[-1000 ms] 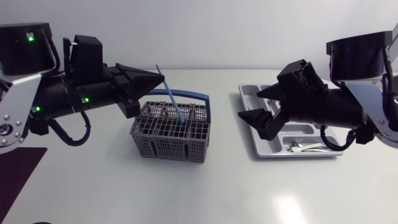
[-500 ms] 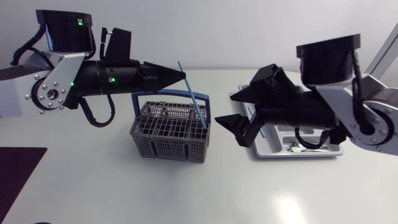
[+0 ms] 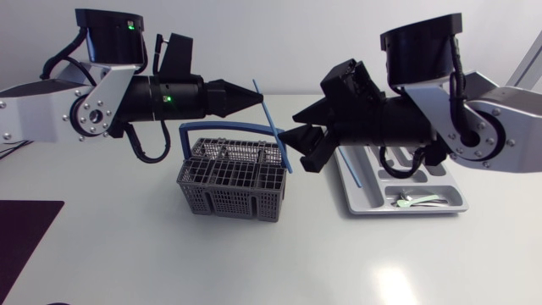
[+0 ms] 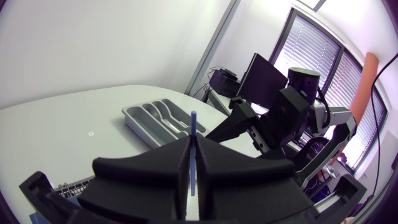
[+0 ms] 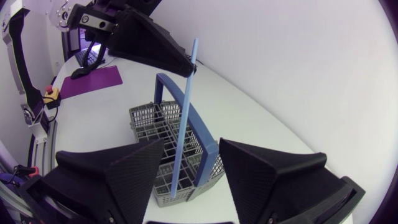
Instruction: Unload the cutlery basket into the drawer organizer.
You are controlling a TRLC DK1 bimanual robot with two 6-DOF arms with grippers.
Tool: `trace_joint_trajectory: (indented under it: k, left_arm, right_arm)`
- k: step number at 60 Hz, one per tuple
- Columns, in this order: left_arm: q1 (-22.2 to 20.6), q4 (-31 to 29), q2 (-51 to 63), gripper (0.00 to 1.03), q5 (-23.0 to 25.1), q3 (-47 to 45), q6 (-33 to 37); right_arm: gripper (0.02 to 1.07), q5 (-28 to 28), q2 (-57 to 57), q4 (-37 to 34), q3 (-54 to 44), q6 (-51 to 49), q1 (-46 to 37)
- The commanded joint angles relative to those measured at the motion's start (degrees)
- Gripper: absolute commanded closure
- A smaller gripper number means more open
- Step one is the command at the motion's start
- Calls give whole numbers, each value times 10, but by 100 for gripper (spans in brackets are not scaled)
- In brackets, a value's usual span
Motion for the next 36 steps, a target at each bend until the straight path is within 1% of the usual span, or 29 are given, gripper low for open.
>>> trace_joint_trajectory:
  k: [1,11,15,29,36]
  left_arm:
    - [-7,-1,7,100,10,24,-18]
    - [-11,-1,9,100,10,30,-26]
    - [-12,-1,11,100,10,32,-27]
    - [-21,0,15,100,10,38,-29]
    - [-21,1,17,100,10,38,-29]
  right_arm:
    - [52,-4,17,2,22,19,1]
    - [67,2,31,1,28,23,4]
    - [75,3,34,1,29,23,3]
    - [77,3,40,-12,29,23,4]
    - [84,2,39,-12,27,25,4]
